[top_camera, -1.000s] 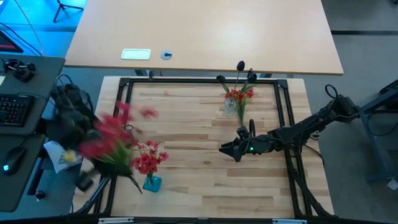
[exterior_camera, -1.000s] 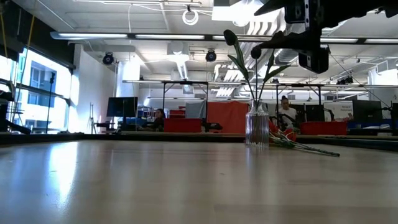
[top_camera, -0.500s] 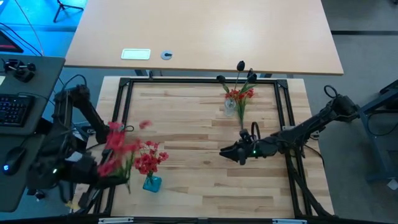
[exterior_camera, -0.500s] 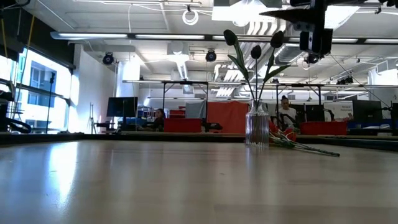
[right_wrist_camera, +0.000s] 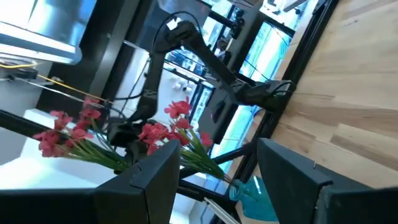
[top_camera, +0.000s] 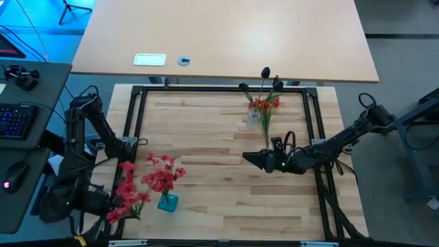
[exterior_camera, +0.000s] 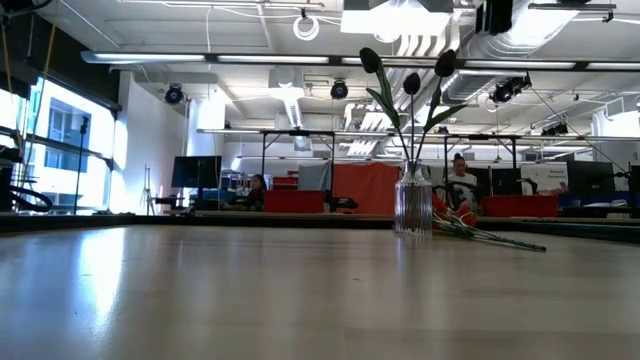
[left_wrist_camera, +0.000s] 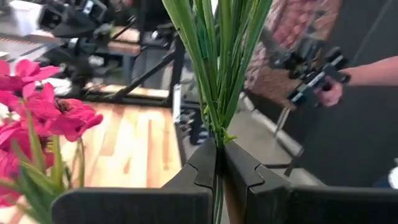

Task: Sort flowers into vase by color
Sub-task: Put the left red flowers into the blue vase

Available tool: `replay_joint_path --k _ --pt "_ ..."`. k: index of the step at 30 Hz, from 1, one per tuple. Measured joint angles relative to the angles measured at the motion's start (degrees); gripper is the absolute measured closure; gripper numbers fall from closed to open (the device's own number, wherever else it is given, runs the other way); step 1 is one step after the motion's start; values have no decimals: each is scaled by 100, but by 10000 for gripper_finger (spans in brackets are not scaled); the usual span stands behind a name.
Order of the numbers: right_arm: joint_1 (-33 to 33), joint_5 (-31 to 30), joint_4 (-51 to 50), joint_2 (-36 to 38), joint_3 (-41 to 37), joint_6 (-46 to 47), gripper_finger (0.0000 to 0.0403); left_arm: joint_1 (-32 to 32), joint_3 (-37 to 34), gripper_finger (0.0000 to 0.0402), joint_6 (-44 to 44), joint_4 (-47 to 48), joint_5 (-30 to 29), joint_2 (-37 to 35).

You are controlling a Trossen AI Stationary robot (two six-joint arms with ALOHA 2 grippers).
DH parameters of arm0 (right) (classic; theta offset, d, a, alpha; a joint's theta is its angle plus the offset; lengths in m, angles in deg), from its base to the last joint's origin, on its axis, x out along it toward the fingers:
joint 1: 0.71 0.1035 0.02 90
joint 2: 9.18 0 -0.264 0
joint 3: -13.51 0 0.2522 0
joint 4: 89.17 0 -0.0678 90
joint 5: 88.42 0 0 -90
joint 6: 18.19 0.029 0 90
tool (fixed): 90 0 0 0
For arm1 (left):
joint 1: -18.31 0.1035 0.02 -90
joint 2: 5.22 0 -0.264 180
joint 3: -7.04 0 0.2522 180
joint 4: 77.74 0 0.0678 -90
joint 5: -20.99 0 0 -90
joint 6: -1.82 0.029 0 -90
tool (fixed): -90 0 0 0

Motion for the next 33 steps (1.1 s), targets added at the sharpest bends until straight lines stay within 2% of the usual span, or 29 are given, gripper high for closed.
replay_joint_path --k 2,5,6,8,10,13,16,18,24,33 --pt "0 -4 -302 -81 251 -90 194 80 -475 401 826 -1185 251 -197" --pt "-11 2 -812 -266 681 -178 194 469 -1260 401 2348 -3557 1499 -515" --pt "-11 9 -999 -333 817 -222 194 614 -1519 401 2678 -4181 1910 -608" --pt "-11 131 -1363 -491 1087 -263 194 848 -1963 401 2934 -4917 2260 -814" --pt "-11 316 -1691 -632 1317 -269 194 934 -2297 401 2798 -5011 2257 -1023" --pt "-11 623 -1981 -834 1614 -270 194 928 -2677 401 2578 -4957 1928 -1223" --pt "-11 772 -2156 -1019 1776 -367 194 930 -2931 401 2814 -4965 1340 -1300" --pt "-11 776 -2177 -1095 1823 -402 194 973 -3072 401 3082 -4961 1183 -1314" --pt "-13 774 -2207 -1127 1825 -419 194 1088 -3321 401 3442 -4904 1083 -1315" --pt "-17 774 -2331 -1127 1825 -417 194 1134 -3534 401 2331 -4525 1135 -1312"
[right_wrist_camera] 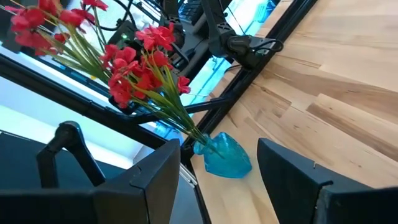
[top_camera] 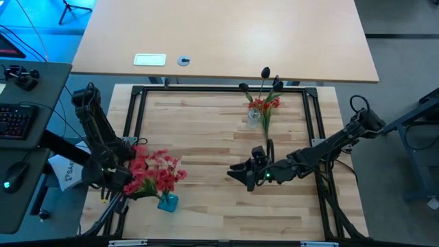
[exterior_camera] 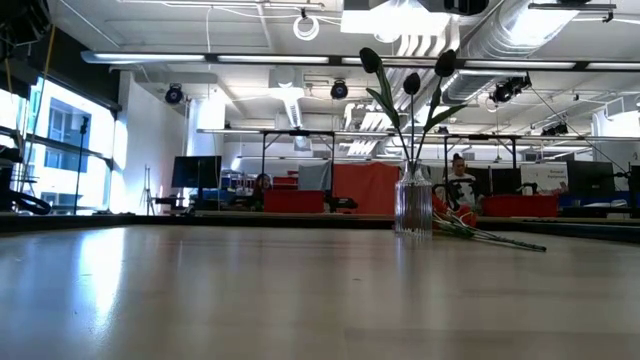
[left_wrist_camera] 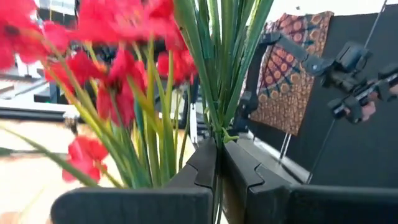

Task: Sort flowers into vase by color
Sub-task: Put the left red flowers into the blue vase

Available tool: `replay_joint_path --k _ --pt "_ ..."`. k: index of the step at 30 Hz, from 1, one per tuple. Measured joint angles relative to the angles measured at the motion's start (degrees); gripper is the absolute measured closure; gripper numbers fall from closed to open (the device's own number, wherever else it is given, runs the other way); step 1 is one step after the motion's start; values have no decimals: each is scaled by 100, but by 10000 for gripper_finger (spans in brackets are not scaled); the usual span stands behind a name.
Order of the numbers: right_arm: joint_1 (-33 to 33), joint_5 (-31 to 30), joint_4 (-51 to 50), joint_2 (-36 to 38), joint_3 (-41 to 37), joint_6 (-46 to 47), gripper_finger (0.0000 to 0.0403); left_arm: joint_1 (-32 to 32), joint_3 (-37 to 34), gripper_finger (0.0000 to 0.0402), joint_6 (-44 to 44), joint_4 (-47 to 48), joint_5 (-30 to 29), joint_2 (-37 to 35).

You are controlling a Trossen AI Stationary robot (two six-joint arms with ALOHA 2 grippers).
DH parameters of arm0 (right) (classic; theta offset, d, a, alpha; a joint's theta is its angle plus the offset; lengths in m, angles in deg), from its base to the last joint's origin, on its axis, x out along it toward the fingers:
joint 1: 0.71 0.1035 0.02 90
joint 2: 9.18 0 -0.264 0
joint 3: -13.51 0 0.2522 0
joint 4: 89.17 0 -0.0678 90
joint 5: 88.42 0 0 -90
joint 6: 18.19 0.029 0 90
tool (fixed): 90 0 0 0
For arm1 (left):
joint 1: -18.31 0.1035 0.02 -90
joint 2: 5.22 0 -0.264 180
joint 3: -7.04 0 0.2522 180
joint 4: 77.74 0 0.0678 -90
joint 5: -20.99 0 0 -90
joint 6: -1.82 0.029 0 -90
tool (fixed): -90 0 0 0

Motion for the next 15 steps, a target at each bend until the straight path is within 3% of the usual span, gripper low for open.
replay_joint_path --k 4,15 --pt "0 0 -88 0 0 17 194 0 0 401 -302 414 -29 0" --pt "2 -9 -80 2 0 17 194 2 0 399 -315 423 -57 0"
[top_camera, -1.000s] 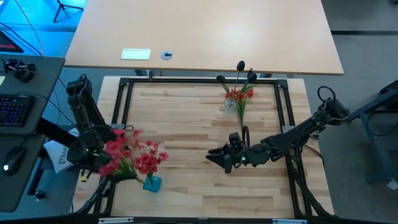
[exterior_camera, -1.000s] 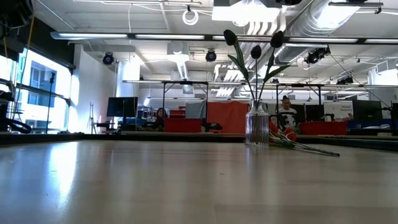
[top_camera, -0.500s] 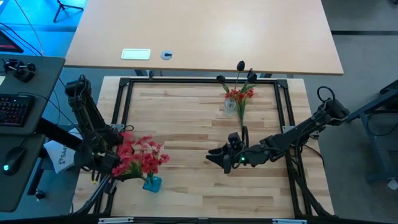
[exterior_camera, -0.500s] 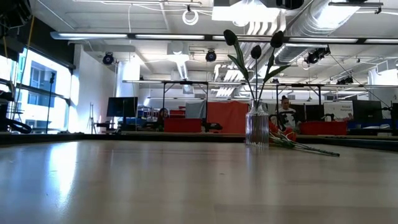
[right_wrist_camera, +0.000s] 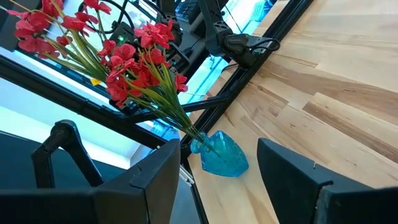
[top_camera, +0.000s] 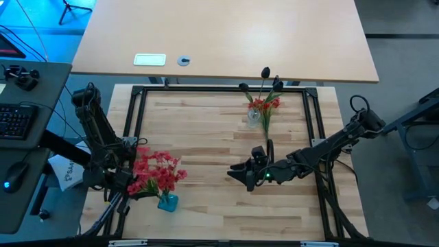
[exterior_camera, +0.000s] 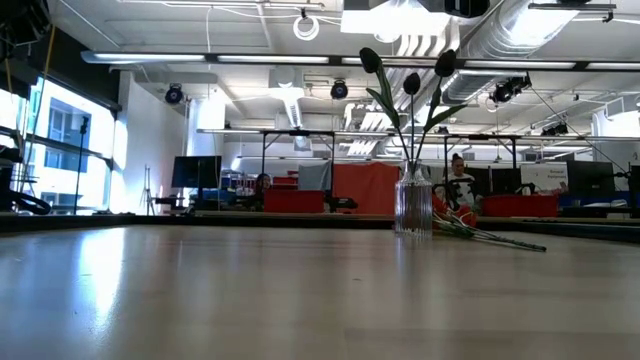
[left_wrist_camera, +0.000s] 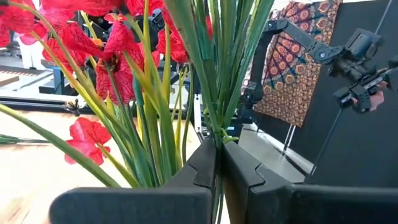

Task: Sort flowers into vase by color
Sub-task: Put the left red flowers into the blue vase

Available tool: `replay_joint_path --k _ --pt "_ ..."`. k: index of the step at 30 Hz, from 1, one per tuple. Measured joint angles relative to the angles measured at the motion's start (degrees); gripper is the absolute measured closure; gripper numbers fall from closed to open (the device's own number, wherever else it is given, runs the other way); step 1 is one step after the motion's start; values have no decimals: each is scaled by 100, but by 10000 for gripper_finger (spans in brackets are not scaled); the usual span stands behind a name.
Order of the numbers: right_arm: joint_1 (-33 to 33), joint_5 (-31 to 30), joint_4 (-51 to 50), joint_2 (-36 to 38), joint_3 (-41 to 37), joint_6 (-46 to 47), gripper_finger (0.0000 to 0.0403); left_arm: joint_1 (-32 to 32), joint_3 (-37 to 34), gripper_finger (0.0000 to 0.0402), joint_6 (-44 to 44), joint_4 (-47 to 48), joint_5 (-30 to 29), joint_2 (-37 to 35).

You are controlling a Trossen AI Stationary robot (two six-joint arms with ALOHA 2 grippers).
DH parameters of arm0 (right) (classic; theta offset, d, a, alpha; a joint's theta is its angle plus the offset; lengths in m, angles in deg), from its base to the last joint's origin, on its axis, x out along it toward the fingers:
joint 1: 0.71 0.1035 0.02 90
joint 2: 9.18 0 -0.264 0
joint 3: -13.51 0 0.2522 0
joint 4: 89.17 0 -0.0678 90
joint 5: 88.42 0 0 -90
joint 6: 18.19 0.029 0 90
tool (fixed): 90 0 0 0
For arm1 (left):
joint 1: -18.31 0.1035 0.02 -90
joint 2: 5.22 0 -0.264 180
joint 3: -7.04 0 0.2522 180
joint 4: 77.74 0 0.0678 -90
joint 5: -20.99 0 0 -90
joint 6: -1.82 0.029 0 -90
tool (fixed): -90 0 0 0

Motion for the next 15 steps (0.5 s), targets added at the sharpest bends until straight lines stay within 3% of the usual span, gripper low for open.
replay_joint_path --k 5,15 --pt "-1 0 2 0 0 31 194 0 0 358 -191 1 0 0" --pt "0 4 24 2 0 155 194 -62 0 226 -1196 3 228 0"
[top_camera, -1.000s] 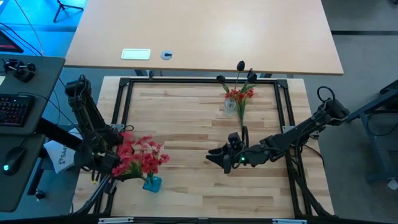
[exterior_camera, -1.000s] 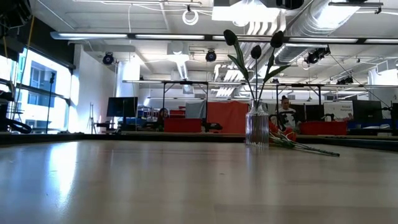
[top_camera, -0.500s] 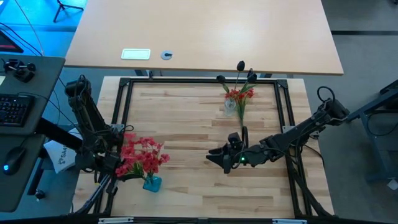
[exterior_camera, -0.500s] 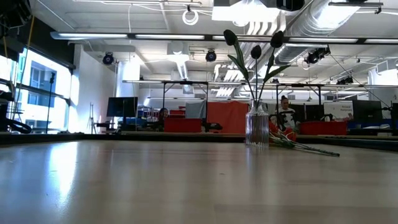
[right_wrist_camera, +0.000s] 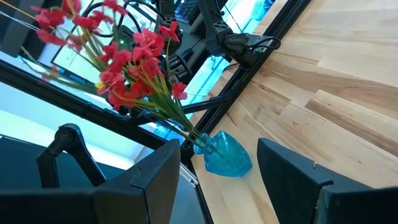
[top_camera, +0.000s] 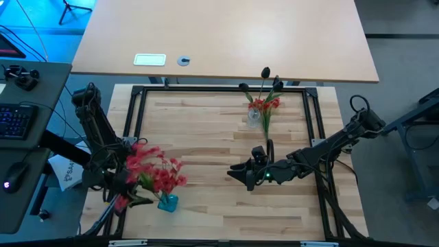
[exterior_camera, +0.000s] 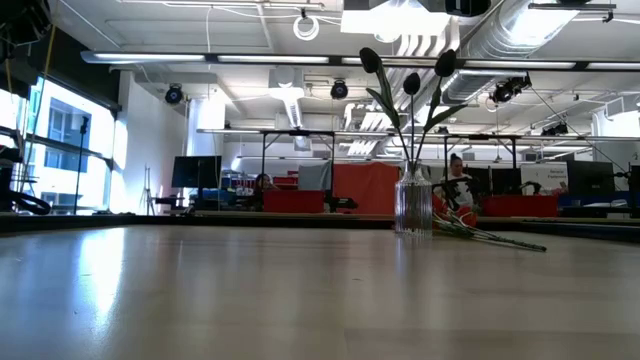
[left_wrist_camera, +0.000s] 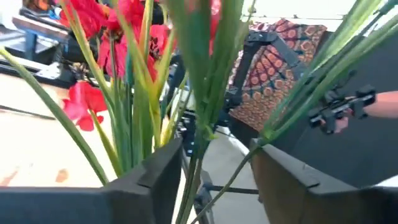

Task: Sort flowers into vase by color
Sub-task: Put the left red flowers into the blue vase

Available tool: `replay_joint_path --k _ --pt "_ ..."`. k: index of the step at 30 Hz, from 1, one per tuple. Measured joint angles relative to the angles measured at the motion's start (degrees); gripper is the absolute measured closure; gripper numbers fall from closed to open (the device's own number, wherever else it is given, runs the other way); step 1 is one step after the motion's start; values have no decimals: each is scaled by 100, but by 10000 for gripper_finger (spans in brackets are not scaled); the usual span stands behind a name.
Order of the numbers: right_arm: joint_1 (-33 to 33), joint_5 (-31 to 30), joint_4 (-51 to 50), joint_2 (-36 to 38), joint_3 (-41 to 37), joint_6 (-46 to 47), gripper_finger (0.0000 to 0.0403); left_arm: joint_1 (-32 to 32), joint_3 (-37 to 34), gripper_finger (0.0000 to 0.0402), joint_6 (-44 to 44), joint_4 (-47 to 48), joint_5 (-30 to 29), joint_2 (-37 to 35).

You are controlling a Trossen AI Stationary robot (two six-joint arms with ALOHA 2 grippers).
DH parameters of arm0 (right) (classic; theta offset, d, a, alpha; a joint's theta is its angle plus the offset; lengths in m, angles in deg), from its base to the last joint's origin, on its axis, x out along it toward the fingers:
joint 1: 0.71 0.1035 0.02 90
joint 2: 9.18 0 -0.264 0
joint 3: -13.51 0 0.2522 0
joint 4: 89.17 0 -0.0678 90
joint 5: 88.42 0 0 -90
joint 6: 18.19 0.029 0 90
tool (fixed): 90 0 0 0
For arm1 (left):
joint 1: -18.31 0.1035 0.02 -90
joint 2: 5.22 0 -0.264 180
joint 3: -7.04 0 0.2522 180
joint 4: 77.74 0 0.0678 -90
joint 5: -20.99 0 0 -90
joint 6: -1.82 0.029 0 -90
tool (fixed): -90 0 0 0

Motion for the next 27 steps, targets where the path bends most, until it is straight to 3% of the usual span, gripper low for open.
replay_joint_path --k 7,27 --pt "-2 0 0 0 0 0 194 -45 2 185 -106 373 517 -2" --pt "-2 0 -39 2 0 149 194 -37 2 186 -1714 2401 768 0"
